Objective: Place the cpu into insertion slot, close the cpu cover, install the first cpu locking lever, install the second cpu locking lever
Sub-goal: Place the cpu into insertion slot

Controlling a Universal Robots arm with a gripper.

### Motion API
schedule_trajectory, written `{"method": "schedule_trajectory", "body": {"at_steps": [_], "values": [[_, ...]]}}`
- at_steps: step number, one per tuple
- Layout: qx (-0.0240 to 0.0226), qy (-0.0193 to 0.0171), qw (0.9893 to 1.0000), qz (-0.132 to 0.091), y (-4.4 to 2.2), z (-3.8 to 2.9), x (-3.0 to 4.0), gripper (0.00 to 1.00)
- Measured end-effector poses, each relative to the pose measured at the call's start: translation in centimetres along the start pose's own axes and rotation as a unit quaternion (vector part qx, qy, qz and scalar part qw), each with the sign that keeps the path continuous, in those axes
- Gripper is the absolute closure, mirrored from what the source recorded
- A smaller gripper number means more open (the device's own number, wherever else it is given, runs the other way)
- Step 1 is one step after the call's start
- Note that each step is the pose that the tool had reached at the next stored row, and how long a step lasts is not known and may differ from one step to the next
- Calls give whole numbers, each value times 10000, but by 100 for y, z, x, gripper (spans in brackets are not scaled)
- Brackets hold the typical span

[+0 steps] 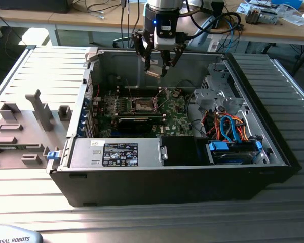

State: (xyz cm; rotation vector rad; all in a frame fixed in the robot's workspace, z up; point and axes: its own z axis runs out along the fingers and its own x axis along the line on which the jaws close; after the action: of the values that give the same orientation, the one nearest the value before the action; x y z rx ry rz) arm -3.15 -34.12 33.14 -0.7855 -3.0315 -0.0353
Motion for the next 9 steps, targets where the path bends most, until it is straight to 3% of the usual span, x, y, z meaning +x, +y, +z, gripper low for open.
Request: {"method": "schedule_trajectory", "body": {"at_steps": [9], "values": [[2,-1,10000,35,0,0,0,46]]}}
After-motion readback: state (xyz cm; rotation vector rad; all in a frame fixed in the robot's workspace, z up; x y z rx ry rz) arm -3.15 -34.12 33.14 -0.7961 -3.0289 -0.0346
